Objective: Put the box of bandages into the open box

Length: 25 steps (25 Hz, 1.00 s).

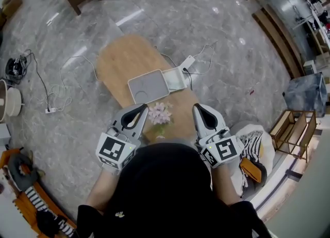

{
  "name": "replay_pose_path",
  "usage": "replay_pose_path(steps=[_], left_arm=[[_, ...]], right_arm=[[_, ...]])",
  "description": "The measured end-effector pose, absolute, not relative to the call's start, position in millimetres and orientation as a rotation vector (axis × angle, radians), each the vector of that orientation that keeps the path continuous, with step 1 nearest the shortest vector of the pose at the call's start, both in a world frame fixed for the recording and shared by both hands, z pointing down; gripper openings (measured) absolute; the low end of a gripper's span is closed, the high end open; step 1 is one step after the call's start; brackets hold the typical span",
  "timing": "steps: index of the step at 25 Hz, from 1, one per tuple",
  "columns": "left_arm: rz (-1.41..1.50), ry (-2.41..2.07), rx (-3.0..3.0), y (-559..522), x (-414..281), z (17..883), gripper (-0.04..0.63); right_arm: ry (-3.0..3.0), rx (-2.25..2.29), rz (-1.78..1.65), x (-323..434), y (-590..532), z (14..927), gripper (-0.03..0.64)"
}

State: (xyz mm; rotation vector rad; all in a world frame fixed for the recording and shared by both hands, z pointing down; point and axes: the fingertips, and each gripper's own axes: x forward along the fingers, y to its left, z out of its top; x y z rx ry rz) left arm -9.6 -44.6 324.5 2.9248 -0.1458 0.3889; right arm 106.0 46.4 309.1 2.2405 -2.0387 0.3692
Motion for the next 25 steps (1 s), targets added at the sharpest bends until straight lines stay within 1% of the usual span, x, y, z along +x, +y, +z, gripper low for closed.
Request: replay_pose_path(steps=[8, 25], left_arm=[[0.362, -0.094, 2.955, -39.9, -10.4, 311.7, 0.011], [0.349, -0.043, 2.939, -34.8, -2.4, 314.2, 0.011]], right_arm=[[-2.041, 2.260, 0.338, 93.4, 52.4, 300.3, -0.002], [-1.980, 2.302, 0.351, 100.9, 61.6, 303.8, -0.002]])
